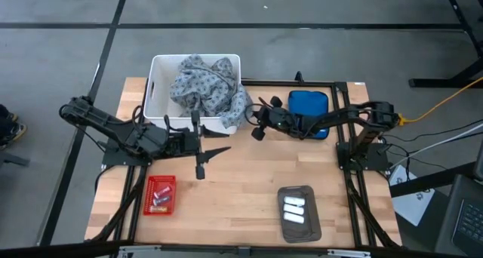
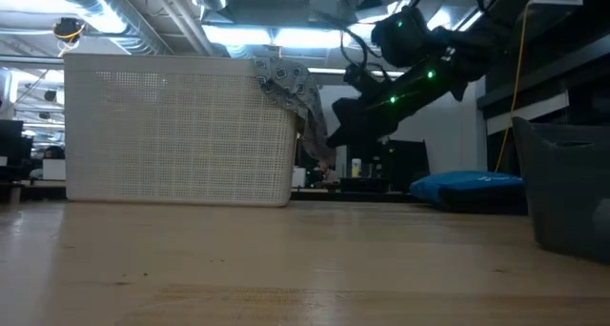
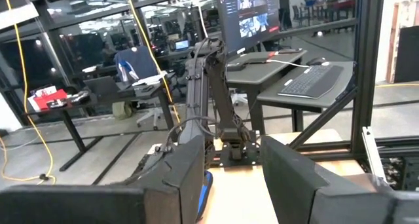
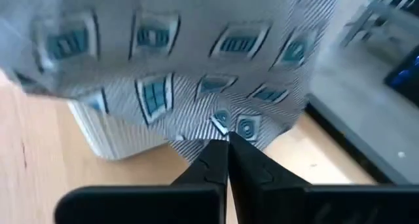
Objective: Pick & Place Medicine items
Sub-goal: Put the gray patient gown into the white bin
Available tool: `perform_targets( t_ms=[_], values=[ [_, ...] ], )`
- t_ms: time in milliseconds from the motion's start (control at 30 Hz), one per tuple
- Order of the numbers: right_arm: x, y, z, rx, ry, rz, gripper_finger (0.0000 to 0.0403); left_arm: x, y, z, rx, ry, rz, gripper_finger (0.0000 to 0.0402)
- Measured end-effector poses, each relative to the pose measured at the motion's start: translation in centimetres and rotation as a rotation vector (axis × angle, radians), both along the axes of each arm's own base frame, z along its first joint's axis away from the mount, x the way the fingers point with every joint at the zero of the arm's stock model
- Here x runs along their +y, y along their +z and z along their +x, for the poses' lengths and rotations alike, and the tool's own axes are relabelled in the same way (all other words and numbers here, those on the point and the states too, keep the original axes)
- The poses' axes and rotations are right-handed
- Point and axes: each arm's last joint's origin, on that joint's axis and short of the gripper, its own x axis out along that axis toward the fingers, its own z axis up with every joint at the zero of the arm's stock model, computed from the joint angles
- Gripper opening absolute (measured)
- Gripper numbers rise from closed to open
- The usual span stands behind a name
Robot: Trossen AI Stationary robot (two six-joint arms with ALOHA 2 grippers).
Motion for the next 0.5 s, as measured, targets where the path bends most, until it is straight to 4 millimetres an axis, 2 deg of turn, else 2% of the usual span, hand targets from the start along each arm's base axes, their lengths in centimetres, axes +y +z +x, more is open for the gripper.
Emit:
perform_targets(
  t_ms=[200,500],
  values=[
    [1.1,3.3,-0.6,-0.064,-0.041,-0.107,0.0002,-0.6,-0.1,-0.2,0.008,-0.024,0.011,0.0148],
    [2.6,11.6,-3.7,-0.358,-0.056,-0.202,0.0001,-1.4,-0.3,-0.6,0.032,-0.045,0.040,0.0148]
  ],
)
